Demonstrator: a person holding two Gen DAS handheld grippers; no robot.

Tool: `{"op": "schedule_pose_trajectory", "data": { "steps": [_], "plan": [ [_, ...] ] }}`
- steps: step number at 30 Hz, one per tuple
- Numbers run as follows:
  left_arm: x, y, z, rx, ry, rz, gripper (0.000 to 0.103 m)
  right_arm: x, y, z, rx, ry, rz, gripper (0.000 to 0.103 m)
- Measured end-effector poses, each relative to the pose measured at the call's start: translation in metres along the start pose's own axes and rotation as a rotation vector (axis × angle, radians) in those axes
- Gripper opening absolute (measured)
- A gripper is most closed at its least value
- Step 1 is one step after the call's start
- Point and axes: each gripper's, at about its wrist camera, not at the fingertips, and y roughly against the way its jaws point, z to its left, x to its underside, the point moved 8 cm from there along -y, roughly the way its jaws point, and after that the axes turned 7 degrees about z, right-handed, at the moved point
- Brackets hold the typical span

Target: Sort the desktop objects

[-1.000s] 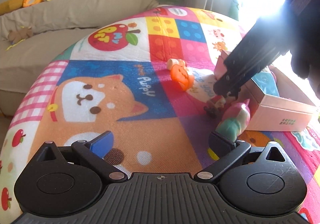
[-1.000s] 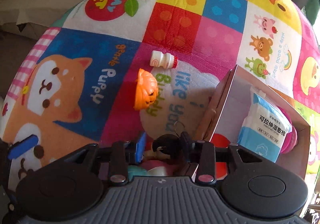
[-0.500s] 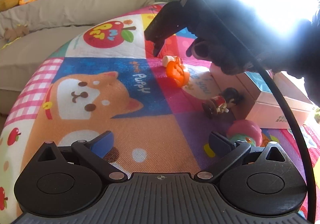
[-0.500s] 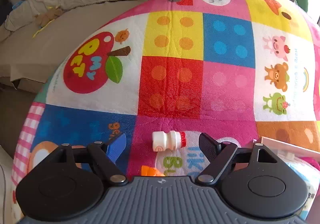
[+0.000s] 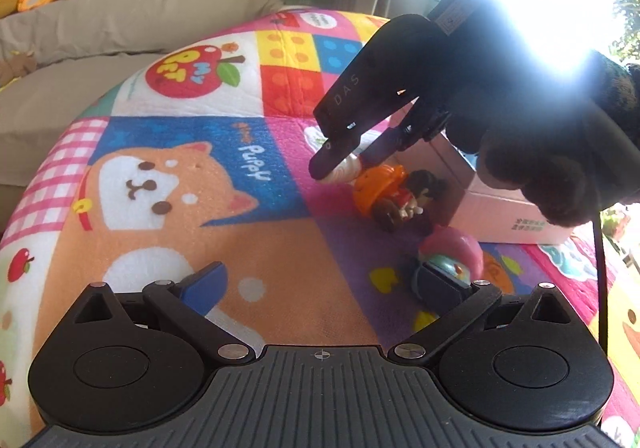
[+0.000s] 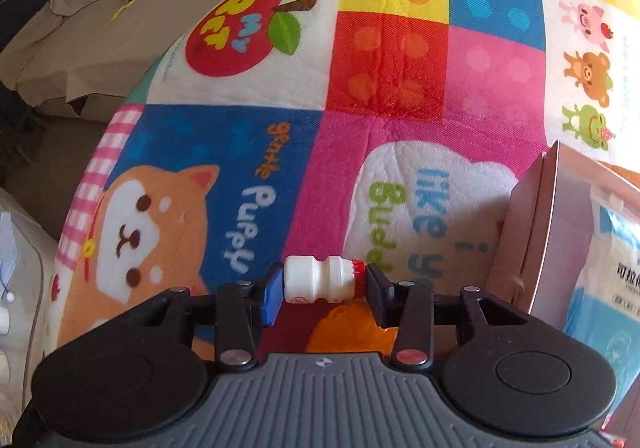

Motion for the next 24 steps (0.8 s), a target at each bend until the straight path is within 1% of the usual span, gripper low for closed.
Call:
{"op": "schedule_pose_trajectory", "data": {
  "steps": [4, 6, 9, 10, 12, 13, 15, 16, 17, 19, 21, 22, 24],
  "plan": [
    [0.019, 0.01, -0.015, 0.014, -0.038, 0.04, 0.103, 0.034, 0.018, 0.008, -0.028, 0.025, -0.003, 0.042],
    [0.029, 0.014, -0.021, 0.015, -0.057, 0.062, 0.103, 0.047, 0.024, 0.008, -0.064, 0.007, -0.008, 0.042],
    [0.04, 0.022, -0.027, 0.008, -0.098, 0.079, 0.103, 0.078, 0.032, 0.007, -0.156, -0.042, 0.015, 0.043],
    [0.043, 0.025, -0.028, 0.003, -0.111, 0.085, 0.103, 0.089, 0.035, 0.008, -0.171, -0.042, 0.017, 0.043],
    [0.047, 0.027, -0.029, -0.011, -0.131, 0.099, 0.103, 0.112, 0.044, 0.01, -0.147, -0.003, -0.013, 0.043],
    [0.049, 0.028, -0.03, -0.018, -0.137, 0.106, 0.103, 0.128, 0.052, 0.012, -0.106, 0.046, -0.06, 0.044],
    [0.052, 0.027, -0.031, -0.031, -0.142, 0.121, 0.103, 0.149, 0.066, 0.01, -0.047, 0.114, -0.138, 0.055],
    [0.052, 0.026, -0.032, -0.036, -0.143, 0.128, 0.103, 0.162, 0.077, 0.005, -0.018, 0.136, -0.189, 0.064],
    [0.052, 0.024, -0.034, -0.039, -0.145, 0.133, 0.103, 0.172, 0.084, 0.0, -0.001, 0.142, -0.224, 0.07],
    [0.05, 0.021, -0.042, -0.035, -0.156, 0.141, 0.103, 0.19, 0.095, -0.014, 0.03, 0.137, -0.277, 0.077],
    [0.046, 0.018, -0.053, -0.025, -0.181, 0.142, 0.103, 0.202, 0.105, -0.031, 0.068, 0.115, -0.319, 0.081],
    [0.045, 0.017, -0.059, -0.021, -0.195, 0.139, 0.103, 0.206, 0.11, -0.041, 0.086, 0.095, -0.343, 0.082],
    [0.042, 0.014, -0.071, -0.017, -0.215, 0.133, 0.103, 0.208, 0.126, -0.07, 0.115, 0.014, -0.411, 0.085]
  ]
}}
